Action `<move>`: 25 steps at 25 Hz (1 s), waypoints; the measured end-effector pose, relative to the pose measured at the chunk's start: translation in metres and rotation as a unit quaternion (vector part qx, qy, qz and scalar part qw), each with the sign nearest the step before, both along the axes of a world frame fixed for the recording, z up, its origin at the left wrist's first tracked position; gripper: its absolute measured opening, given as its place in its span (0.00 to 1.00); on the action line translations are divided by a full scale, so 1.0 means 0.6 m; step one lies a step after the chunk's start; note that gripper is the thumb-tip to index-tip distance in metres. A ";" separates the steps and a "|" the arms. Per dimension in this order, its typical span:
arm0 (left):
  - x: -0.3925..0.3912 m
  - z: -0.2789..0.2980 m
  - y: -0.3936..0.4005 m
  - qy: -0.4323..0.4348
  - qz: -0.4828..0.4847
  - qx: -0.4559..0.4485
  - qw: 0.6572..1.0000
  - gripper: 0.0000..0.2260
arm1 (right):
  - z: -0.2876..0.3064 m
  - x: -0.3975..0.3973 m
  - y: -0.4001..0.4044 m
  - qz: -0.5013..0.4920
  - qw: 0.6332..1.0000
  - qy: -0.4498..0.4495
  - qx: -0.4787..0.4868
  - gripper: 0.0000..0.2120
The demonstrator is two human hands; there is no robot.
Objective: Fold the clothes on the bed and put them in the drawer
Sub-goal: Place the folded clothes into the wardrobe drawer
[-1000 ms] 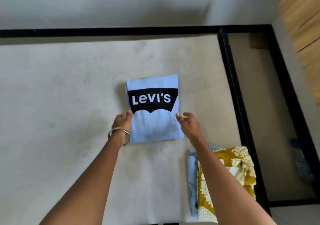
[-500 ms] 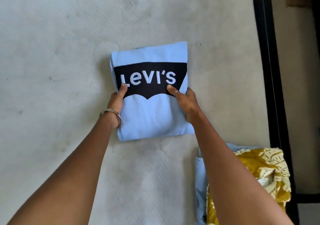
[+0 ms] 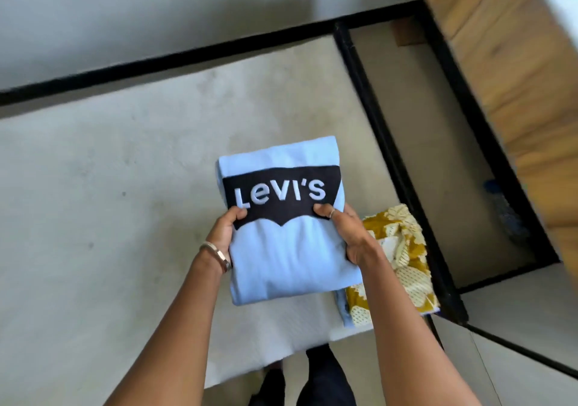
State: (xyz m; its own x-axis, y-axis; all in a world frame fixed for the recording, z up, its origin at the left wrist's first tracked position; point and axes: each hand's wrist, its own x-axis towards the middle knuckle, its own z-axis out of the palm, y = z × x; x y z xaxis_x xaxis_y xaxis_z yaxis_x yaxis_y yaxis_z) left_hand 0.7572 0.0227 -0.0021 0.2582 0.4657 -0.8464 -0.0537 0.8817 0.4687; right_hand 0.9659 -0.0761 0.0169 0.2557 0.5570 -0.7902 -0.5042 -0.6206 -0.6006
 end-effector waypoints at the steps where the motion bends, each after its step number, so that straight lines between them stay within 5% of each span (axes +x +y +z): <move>1: 0.011 0.036 -0.017 -0.004 -0.020 0.005 1.000 0.14 | 0.040 0.002 -0.037 -0.032 0.999 -0.004 0.021 0.16; 6: 0.087 0.217 -0.142 -0.055 -0.152 0.056 0.985 0.10 | 0.218 -0.003 -0.269 -0.177 0.979 -0.038 0.098 0.16; 10: 0.173 0.306 -0.311 -0.105 -0.295 0.096 0.945 0.34 | 0.315 -0.011 -0.503 -0.327 0.933 -0.081 0.129 0.20; 13: 0.231 0.367 -0.477 -0.123 -0.395 0.125 0.902 0.24 | 0.370 -0.035 -0.687 -0.444 0.880 -0.115 0.125 0.17; 15: 0.261 0.383 -0.580 -0.132 -0.454 0.118 0.873 0.26 | 0.395 -0.066 -0.797 -0.509 0.842 -0.130 0.118 0.15; 19: 0.296 0.397 -0.854 -0.156 -0.618 0.128 0.760 0.31 | 0.413 -0.184 -1.058 -0.662 0.730 -0.149 0.086 0.11; 25: 0.269 0.426 -1.274 -0.212 -0.775 0.183 0.566 0.21 | 0.414 -0.354 -1.372 -0.803 0.559 -0.202 0.029 0.13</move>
State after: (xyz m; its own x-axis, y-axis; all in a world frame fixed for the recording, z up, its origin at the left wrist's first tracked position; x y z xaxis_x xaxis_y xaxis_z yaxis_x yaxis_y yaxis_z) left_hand 0.9184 -0.7415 0.2533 0.7405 -0.4757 -0.4748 0.4755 -0.1284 0.8703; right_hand 0.7534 -0.8992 0.2653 0.6143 -0.6270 -0.4790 -0.1985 0.4648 -0.8629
